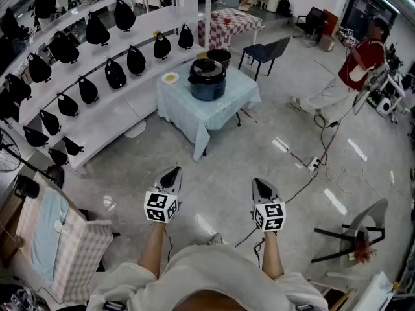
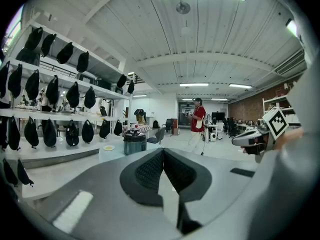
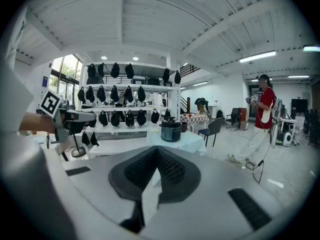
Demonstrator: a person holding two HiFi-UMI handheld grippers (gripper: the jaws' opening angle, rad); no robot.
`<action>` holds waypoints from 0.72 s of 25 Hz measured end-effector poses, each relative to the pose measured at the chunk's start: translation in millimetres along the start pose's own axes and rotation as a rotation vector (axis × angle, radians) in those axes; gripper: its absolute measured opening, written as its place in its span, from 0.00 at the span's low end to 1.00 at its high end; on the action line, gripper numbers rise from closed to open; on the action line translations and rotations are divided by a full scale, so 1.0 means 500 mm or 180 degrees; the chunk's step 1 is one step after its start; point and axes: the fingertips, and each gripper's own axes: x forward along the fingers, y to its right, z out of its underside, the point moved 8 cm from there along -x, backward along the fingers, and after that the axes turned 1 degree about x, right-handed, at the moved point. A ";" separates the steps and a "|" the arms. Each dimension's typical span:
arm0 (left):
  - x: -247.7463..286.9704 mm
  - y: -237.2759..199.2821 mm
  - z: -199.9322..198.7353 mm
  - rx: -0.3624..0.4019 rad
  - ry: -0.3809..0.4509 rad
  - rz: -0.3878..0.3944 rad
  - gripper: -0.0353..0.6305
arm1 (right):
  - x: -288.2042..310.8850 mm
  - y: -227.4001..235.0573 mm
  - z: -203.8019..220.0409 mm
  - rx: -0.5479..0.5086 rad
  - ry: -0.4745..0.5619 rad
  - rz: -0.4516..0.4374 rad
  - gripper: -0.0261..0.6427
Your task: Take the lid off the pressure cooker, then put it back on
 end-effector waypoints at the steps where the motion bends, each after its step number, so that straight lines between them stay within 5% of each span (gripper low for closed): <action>1: 0.001 0.000 0.000 -0.0001 -0.0002 -0.0001 0.06 | 0.001 0.000 0.000 0.0001 -0.0005 -0.0001 0.04; 15: 0.008 0.005 0.011 -0.0021 0.0011 0.0014 0.07 | 0.010 0.009 0.007 0.0171 0.0145 -0.0083 0.04; 16: 0.008 0.006 0.011 -0.0027 0.0028 0.0012 0.07 | 0.012 0.007 0.006 0.0204 0.0187 -0.0147 0.11; 18: 0.009 0.005 0.010 -0.0049 0.0053 -0.0003 0.08 | 0.017 0.003 0.001 0.0231 0.0273 -0.0238 0.47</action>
